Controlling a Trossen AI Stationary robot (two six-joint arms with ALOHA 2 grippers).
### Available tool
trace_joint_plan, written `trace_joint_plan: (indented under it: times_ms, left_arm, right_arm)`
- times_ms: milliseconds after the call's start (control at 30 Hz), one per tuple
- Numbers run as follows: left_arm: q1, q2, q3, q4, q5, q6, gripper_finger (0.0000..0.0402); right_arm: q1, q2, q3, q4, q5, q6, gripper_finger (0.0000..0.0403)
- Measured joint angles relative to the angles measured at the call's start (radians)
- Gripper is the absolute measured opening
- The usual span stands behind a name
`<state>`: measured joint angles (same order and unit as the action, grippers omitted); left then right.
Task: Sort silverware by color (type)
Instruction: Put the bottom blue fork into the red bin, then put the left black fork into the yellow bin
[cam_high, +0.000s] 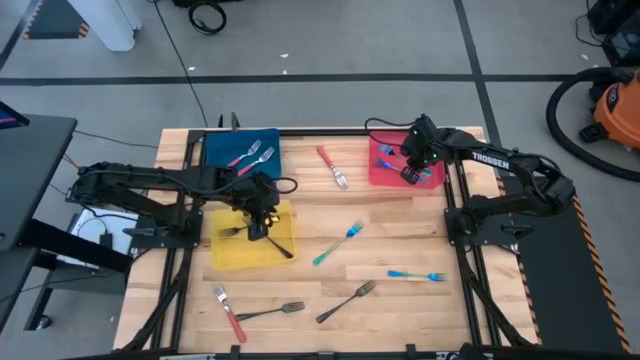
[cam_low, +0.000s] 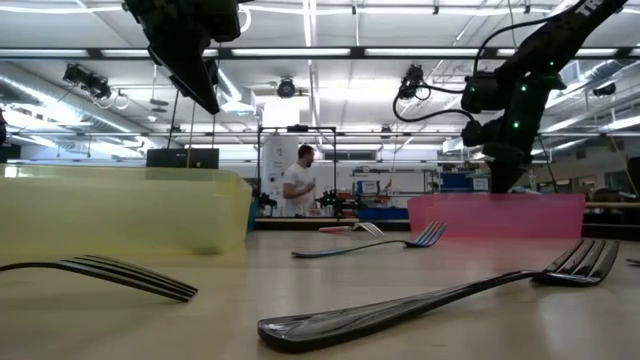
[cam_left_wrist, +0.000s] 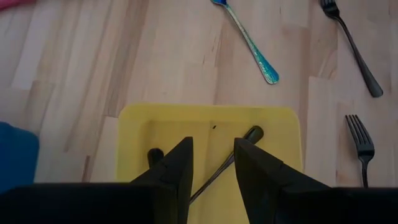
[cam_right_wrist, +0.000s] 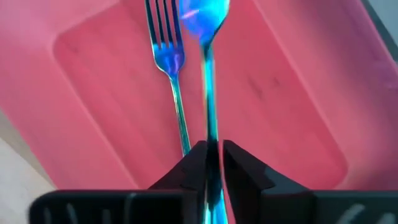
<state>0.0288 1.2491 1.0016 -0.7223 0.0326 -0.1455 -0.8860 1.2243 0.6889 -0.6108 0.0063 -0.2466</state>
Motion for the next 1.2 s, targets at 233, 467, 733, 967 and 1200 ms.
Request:
trace_joint_plan:
  times_ms: [233, 467, 733, 967, 1200]
  left_arm:
    - [0.000, 0.000, 0.000, 0.000, 0.000, 0.000, 0.0119]
    - [-0.005, 0.000, 0.000, 0.008, 0.000, 0.000, 0.0123]
    - [-0.140, 0.000, 0.000, 0.008, 0.000, -0.094, 0.0123]
    - [-0.317, 0.001, 0.000, 0.008, -0.005, -0.285, 0.0123]
    - [-0.484, 0.085, 0.000, 0.038, -0.058, -0.472, 0.0123]
  right_arm:
    - [0.000, 0.000, 0.000, 0.014, 0.001, 0.005, 0.0108]
    - [0.001, 0.000, 0.005, 0.033, 0.000, 0.104, 0.0125]
    - [0.039, 0.000, 0.114, -0.052, -0.070, 0.210, 0.0124]
    - [0.134, 0.000, 0.197, -0.076, -0.113, 0.311, 0.0124]
    - [0.248, 0.000, 0.241, -0.075, -0.115, 0.403, 0.0124]
